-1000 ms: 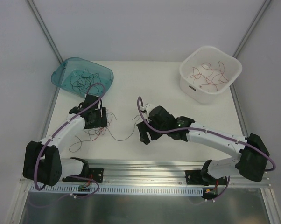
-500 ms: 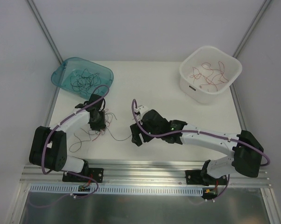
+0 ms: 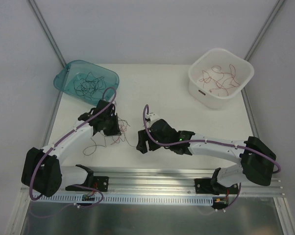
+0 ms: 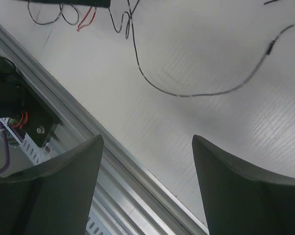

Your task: Untangle the cables

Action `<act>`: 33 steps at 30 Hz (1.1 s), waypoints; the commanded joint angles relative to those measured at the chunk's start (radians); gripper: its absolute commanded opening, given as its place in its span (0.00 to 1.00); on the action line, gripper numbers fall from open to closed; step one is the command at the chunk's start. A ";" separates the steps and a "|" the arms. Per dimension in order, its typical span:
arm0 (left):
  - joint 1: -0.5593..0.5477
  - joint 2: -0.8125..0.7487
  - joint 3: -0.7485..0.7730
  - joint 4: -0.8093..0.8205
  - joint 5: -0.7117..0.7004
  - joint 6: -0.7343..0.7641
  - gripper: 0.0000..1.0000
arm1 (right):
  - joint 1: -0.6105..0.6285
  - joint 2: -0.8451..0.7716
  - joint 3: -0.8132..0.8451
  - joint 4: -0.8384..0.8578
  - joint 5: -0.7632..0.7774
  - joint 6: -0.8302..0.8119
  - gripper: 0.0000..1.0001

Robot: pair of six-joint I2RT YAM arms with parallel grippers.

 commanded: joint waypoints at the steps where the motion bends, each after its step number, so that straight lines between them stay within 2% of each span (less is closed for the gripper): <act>1: -0.101 -0.058 0.008 0.041 0.037 -0.131 0.00 | 0.005 -0.053 -0.046 0.139 0.029 0.107 0.77; 5: -0.216 -0.087 0.028 0.071 0.010 -0.229 0.00 | 0.006 -0.087 -0.101 0.192 0.066 0.161 0.72; 12: -0.314 -0.123 0.055 0.091 -0.015 -0.300 0.00 | 0.005 -0.128 -0.166 0.226 0.133 0.172 0.60; 16: -0.345 -0.140 0.063 0.091 -0.024 -0.323 0.00 | 0.001 -0.107 -0.184 0.254 0.143 0.171 0.55; 29: -0.396 -0.193 0.052 0.091 0.002 -0.352 0.00 | -0.023 -0.004 -0.192 0.327 0.118 0.149 0.52; 32: -0.399 -0.204 0.051 0.091 0.011 -0.347 0.00 | -0.031 0.010 -0.190 0.346 0.118 0.144 0.46; 33: -0.399 -0.206 0.048 0.091 0.014 -0.347 0.00 | -0.029 0.019 -0.189 0.350 0.112 0.138 0.40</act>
